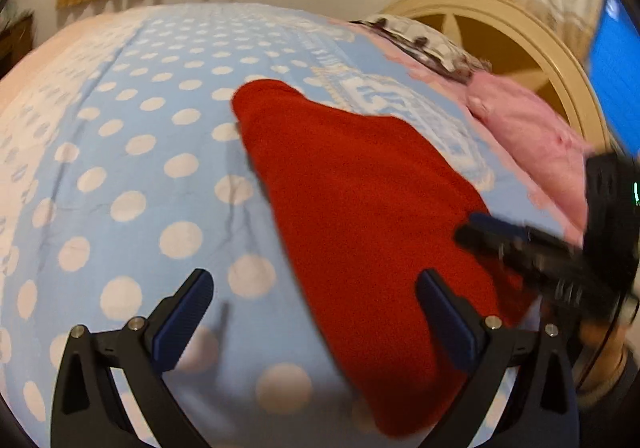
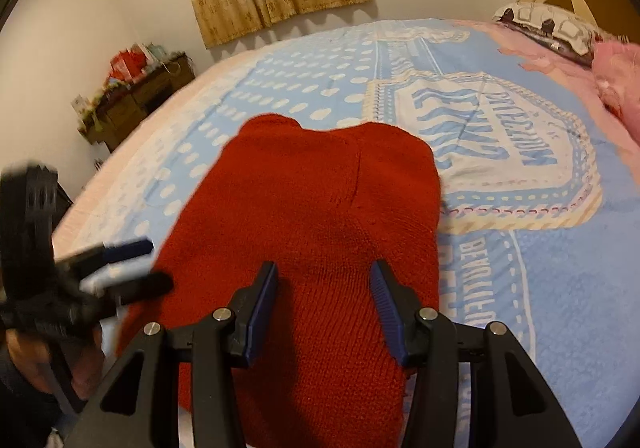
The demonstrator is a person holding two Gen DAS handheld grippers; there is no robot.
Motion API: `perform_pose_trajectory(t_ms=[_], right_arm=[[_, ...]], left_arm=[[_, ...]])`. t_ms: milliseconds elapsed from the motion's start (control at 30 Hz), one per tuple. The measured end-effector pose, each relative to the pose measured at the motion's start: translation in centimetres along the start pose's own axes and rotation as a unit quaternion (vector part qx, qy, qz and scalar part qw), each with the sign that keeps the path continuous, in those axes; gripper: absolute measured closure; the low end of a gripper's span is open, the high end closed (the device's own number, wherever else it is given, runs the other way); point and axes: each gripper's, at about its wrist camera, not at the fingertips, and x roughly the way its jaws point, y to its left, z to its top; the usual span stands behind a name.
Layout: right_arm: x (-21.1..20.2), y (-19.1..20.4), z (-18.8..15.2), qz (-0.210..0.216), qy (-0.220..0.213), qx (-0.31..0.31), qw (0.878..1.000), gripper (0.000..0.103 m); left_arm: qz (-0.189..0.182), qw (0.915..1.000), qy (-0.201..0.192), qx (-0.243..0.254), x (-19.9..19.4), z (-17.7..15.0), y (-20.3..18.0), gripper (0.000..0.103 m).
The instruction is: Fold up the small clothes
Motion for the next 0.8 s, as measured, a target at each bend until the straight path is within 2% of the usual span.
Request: perform_pose_trajectory(t_ms=[67, 133, 233, 333, 467, 600, 800], right_arm=[[-0.6, -0.7, 0.3, 0.018, -0.001, 0.028, 0.999, 0.053], [-1.8, -1.4, 0.8, 0.036, -0.010, 0.057, 0.998, 0.053], [-3.1, -2.3, 1.8, 0.010, -0.027, 0.058, 0.998, 0.048], [-2.9, -3.7, 3.0, -0.012, -0.022, 0.054, 0.998, 0.046], [-0.8, -6.1, 4.0, 0.010, 0.012, 0.092, 0.996, 0.040], [2.1, -7.8, 4.5, 0.013, 0.041, 0.104, 0.994, 0.039], [5.6, -9.8, 5.2, 0.053, 0.060, 0.138, 0.987, 0.037]], left_arm=[[0.014, 0.9993, 0.011, 0.033, 0.9, -0.9, -0.8, 0.000], [0.002, 0.9998, 0.010, 0.017, 1.0, -0.8, -0.5, 0.000], [-0.011, 0.9999, 0.004, -0.002, 0.5, -0.5, 0.1, 0.000], [-0.015, 0.9999, 0.002, -0.001, 0.6, -0.6, 0.0, 0.000], [-0.025, 0.9997, 0.008, -0.003, 1.1, -0.8, -0.1, 0.000], [-0.045, 0.9986, 0.017, -0.021, 1.8, -0.9, 0.5, 0.000], [-0.055, 0.9981, 0.015, -0.022, 2.1, -1.0, 0.5, 0.000]])
